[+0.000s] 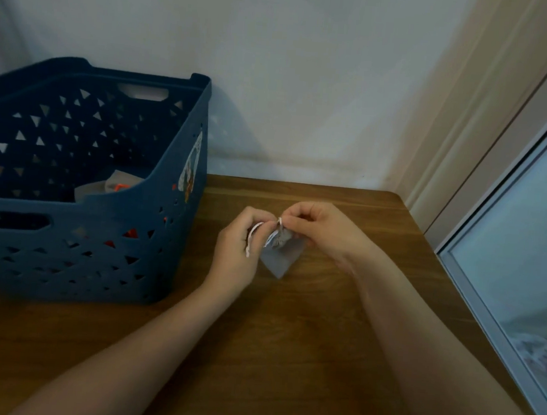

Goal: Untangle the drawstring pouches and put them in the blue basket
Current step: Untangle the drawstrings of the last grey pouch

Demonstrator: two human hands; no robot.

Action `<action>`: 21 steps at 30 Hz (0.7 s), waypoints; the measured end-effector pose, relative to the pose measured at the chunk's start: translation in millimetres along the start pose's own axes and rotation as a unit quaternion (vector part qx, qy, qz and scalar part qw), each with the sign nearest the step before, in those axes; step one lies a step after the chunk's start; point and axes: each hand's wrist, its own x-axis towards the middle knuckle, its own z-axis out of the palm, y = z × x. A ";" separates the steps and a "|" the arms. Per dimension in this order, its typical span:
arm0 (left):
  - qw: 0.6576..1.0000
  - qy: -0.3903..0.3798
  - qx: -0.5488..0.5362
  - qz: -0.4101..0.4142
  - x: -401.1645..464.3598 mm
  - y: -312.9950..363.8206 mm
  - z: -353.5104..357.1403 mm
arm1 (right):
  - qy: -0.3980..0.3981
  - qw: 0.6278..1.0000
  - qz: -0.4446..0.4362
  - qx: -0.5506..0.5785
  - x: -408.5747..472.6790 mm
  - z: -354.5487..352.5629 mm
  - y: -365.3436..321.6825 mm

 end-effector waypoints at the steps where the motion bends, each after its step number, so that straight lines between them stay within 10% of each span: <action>1: 0.999 0.024 -0.004 -0.027 -3.3 0.4 3.2 | 0.015 1.000 -0.013 -0.022 0.1 5.1 -0.2; 11: 0.992 0.062 0.113 -0.019 6.1 -10.5 -4.7 | 0.017 0.867 -0.151 -0.474 2.5 15.4 -5.2; 16: 0.990 0.001 0.136 -0.023 8.3 -14.1 -16.2 | 0.022 0.999 -0.026 -0.028 0.5 -0.6 -3.6; 21: 0.990 -0.019 0.136 -0.011 8.6 -7.8 -17.2 | 0.038 0.907 0.027 0.419 2.6 17.5 1.8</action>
